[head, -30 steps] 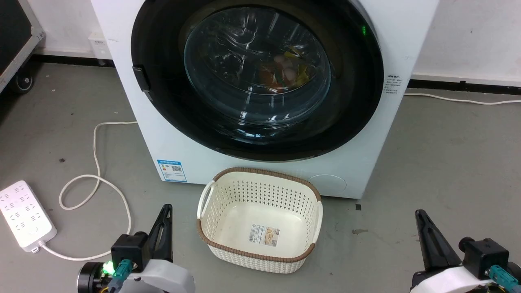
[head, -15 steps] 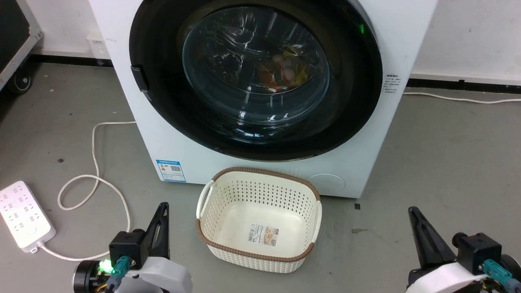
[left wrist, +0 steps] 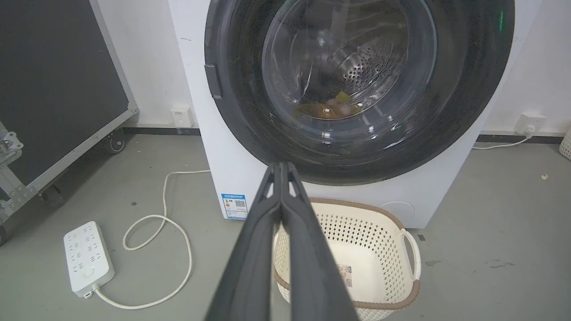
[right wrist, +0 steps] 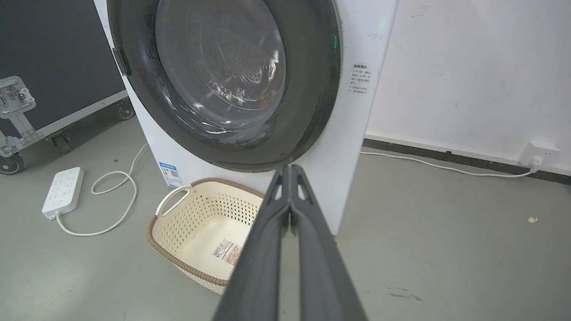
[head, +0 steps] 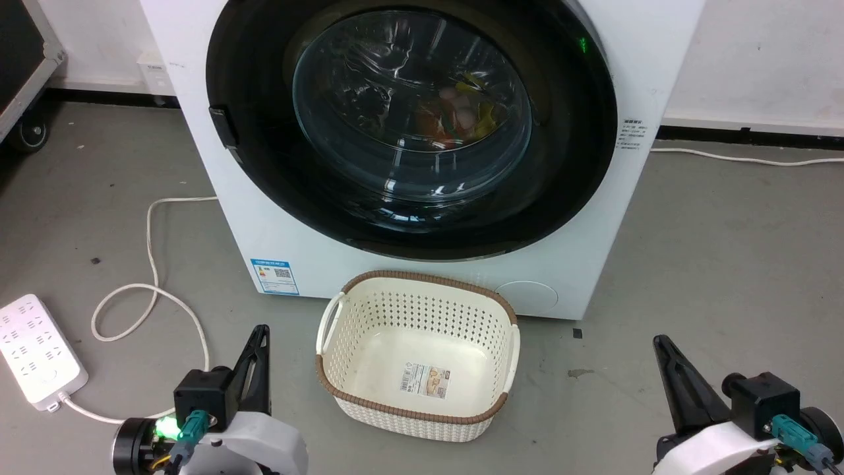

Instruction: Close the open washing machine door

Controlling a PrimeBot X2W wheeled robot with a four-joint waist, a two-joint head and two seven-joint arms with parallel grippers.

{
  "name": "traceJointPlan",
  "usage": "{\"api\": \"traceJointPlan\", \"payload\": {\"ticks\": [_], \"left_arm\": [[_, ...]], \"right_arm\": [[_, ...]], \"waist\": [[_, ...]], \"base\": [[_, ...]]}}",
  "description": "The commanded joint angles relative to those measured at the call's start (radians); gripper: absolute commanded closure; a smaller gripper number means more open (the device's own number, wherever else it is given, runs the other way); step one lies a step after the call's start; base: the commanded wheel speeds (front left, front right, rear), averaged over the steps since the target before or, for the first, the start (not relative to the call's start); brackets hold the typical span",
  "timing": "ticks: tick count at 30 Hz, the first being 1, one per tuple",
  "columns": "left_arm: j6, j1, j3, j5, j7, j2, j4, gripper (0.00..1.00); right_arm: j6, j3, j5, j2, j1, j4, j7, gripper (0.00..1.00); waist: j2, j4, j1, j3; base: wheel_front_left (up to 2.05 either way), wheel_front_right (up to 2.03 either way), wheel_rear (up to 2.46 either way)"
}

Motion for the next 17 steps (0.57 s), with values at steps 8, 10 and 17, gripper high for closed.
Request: {"api": "traceJointPlan", "payload": {"ticks": [8, 10, 17], "left_arm": [[0.01, 0.013, 0.009, 0.019, 0.023, 0.001, -0.024, 1.0], [0.011, 0.014, 0.011, 0.022, 0.027, 0.001, -0.028, 1.0], [0.014, 0.014, 0.015, 0.03, 0.041, 0.001, -0.039, 1.0]], "right_arm": [[0.0, 0.007, -0.026, 0.008, -0.021, -0.014, 0.023, 1.0], [0.0, 0.008, -0.029, 0.008, -0.022, -0.015, 0.028, 1.0], [-0.001, 0.012, -0.041, 0.009, -0.027, -0.019, 0.042, 1.0]], "waist": [[0.0, -0.003, 0.0, 0.001], [0.0, -0.003, 0.0, 0.001], [0.0, -0.005, 0.0, 0.002]], "base": [[0.0, 0.0, 0.0], [0.0, 0.0, 0.0], [0.0, 0.0, 0.0]]}}
